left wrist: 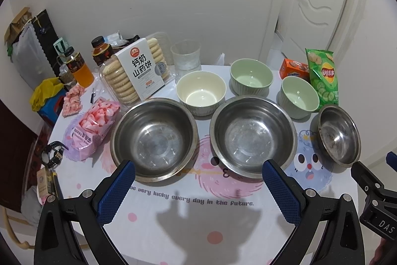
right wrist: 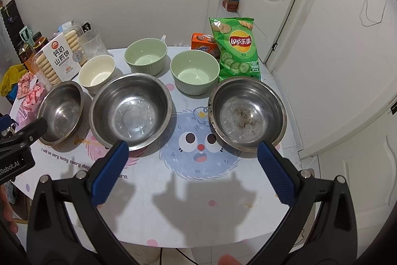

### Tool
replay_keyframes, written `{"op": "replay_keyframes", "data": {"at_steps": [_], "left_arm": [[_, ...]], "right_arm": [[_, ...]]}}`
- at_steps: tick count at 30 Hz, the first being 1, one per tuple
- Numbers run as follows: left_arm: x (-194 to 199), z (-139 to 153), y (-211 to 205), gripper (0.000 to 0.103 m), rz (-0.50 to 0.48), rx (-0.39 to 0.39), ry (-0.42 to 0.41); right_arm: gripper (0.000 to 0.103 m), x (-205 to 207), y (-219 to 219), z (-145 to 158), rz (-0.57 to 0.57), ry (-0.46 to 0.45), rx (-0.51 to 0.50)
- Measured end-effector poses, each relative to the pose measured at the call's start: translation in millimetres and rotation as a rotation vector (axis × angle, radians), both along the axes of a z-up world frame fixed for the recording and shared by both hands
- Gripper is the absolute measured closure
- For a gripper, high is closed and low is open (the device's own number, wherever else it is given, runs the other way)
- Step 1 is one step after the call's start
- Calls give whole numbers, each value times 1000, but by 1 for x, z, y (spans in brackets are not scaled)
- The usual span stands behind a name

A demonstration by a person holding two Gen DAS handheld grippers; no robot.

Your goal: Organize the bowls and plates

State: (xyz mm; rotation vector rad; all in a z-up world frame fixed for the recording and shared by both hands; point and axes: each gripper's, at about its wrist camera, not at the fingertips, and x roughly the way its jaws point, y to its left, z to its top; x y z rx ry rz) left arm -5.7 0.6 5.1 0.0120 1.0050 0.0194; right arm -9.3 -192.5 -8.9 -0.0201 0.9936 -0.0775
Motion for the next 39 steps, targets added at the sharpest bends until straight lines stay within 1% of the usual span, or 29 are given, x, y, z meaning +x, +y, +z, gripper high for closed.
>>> {"op": "replay_keyframes", "data": {"at_steps": [19,24,32,37,39], "left_arm": [[4,-2,-3,0,1,-8,3],[7,-5,1,0,7,-12,5],[11,-14,17,0,29,-20,31],[15,-23,34,0,53,8,48],[17,-30,47,0,77,-4,69]], "right_arm": [[0,1,2,-3,7,3,-1],[0,7,10,-3,24,10,-1],[0,16,20,-8,57,23,21],[0,27,37,-12,118,30,35],[0,34,46,-14,149,36,49]]}}
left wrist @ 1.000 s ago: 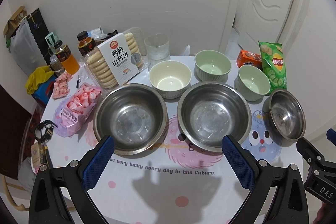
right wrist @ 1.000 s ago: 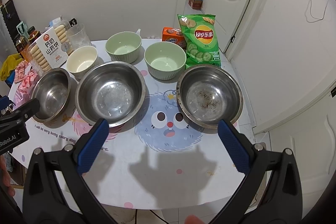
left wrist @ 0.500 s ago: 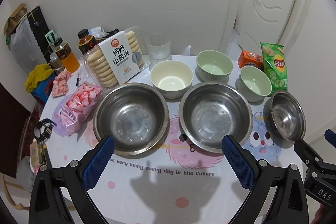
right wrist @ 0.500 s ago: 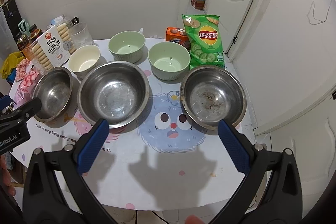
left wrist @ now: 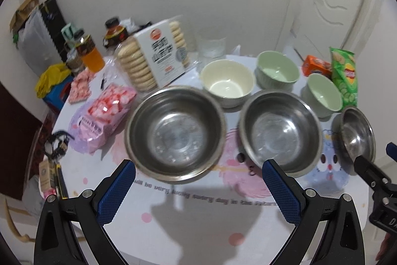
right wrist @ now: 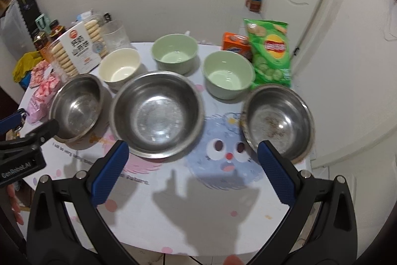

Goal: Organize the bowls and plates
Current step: 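Grasp a steel bowl rim with the left tool while the right tool grasps another steel bowl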

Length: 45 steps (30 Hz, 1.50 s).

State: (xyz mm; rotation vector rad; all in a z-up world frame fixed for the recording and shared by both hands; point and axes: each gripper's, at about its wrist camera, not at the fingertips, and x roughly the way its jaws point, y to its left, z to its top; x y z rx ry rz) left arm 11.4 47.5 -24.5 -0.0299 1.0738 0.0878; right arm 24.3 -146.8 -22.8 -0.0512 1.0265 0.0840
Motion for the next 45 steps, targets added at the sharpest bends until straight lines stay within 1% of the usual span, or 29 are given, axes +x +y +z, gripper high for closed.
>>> {"op": "replay_keyframes", "data": {"at_steps": [4,6,9,11,14,17,18,21,23,24,25,26,29,30,31,32,34,36,38,39,41,42,45], "left_arm": [[3,-15,29,0,67,-10,33],[3,-24,42,0,89,-10,57],[4,-35,60,0,110,-65,86],[5,-42,70,0,132,-71,103],[8,-52,84,0,148,-80,113],[12,-63,97,0,157,-133,129],[13,-67,100,1,155,-148,134],[18,-74,106,4,150,-149,138],[23,-81,111,11,152,-180,151],[26,-86,114,13,154,-203,171],[29,-91,117,19,153,-219,185],[31,-94,119,26,152,-225,194],[37,-102,126,36,157,-224,207],[40,-105,129,38,158,-235,212],[41,-107,130,43,159,-242,215],[42,-109,132,47,162,-245,218],[45,-114,136,49,164,-247,228],[48,-120,139,53,169,-261,244],[50,-126,143,60,173,-273,257],[51,-129,144,61,176,-281,264],[53,-132,148,66,178,-294,273],[54,-134,149,67,180,-296,277],[57,-135,152,74,188,-308,279]], "right_arm": [[0,15,25,-4,78,1,-8],[0,24,40,-7,123,9,17],[0,36,60,-11,178,15,42],[0,43,77,-16,232,24,50],[0,53,108,-27,323,30,31],[0,63,135,-43,388,74,28],[0,69,143,-50,400,104,33],[0,80,161,-62,427,133,33],[1,86,167,-68,441,148,33],[7,90,171,-73,450,163,36],[12,94,174,-77,454,178,35],[14,98,176,-82,457,197,31],[18,106,183,-91,464,222,27],[22,109,185,-95,469,236,26],[26,112,187,-97,472,245,27],[28,114,189,-99,473,255,28],[34,119,193,-104,477,275,35],[35,122,197,-108,480,289,36],[38,123,200,-112,481,302,40],[40,124,201,-113,482,309,41],[41,125,204,-115,487,301,26],[41,127,205,-115,484,301,25],[46,132,205,-115,459,297,21]]}}
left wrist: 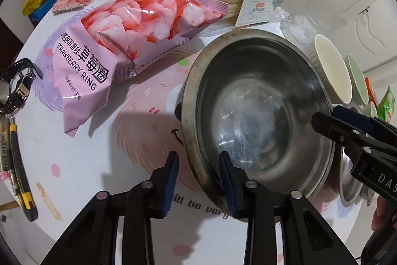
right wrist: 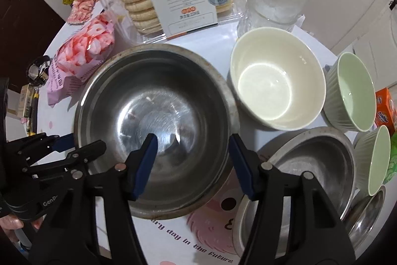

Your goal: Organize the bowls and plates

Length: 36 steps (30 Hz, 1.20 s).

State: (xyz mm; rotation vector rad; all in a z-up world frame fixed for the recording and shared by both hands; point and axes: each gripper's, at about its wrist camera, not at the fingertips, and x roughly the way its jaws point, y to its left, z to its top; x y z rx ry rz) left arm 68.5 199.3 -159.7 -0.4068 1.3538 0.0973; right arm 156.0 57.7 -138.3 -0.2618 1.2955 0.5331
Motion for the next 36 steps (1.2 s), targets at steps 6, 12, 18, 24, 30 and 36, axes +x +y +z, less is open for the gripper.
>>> {"op": "replay_keyframes", "data": {"at_steps": [6,12,18,24,30,36], "left_arm": [[8,-2,2,86,-2,-15,-2],[18,-2,5,87,-6,-14,-6],[20,-3,7,88,8,-14,-6],[19,-2,6,88,4,-2,-13],[14,-1,6,88,7,1,-12],[17,-1,3,88,0,9,-10]], "right_arm": [[55,2,-9,2,-32,27,17],[74,1,-18,-9,-49,98,52],[92,4,-28,-13,-75,129,93],[92,3,-35,2,-72,78,93],[86,9,-40,12,-83,20,45],[79,11,-41,-8,-93,65,19]]}}
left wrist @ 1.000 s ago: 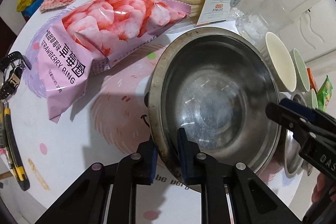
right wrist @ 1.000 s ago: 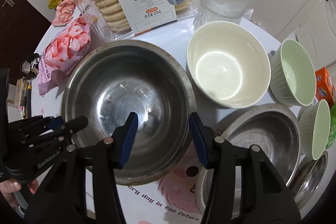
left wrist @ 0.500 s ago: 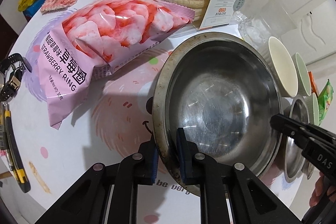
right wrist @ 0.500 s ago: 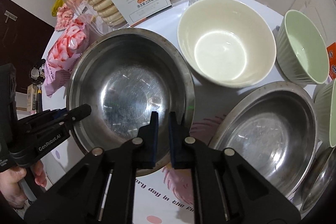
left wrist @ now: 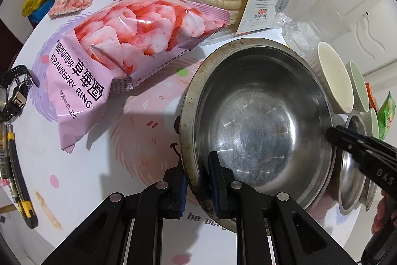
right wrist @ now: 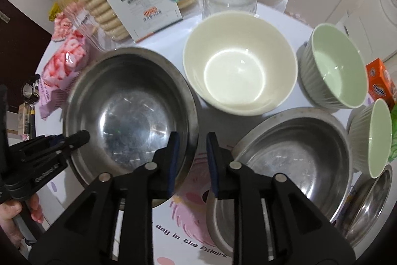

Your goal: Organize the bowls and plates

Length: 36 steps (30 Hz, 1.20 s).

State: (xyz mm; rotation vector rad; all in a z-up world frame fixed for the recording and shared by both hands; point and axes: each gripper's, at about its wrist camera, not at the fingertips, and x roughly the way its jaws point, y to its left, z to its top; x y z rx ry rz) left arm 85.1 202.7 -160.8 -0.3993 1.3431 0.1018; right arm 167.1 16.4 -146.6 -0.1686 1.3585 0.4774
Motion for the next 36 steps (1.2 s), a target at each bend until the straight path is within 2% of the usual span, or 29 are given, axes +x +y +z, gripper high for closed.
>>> {"op": "replay_keyframes", "data": {"at_steps": [2,3,12,20,26,36], "left_arm": [[2,0,0,88,1,-4,6],[3,0,1,88,0,-6,10],[-13,15,5,88,-10,-9,-24],[-63,31,-14,88,-98,34,-39],[-94,18,-34,88,-113,6,3],[-101,5,-53,88,-130,23,17]], "right_arm": [[80,1,0,-7,3,26,6],[89,2,0,-8,1,29,5],[89,-18,-8,8,-9,14,42],[89,-78,-36,21,-56,33,108],[89,-123,-60,16,-71,39,93],[89,-131,-75,0,-75,46,84]]}}
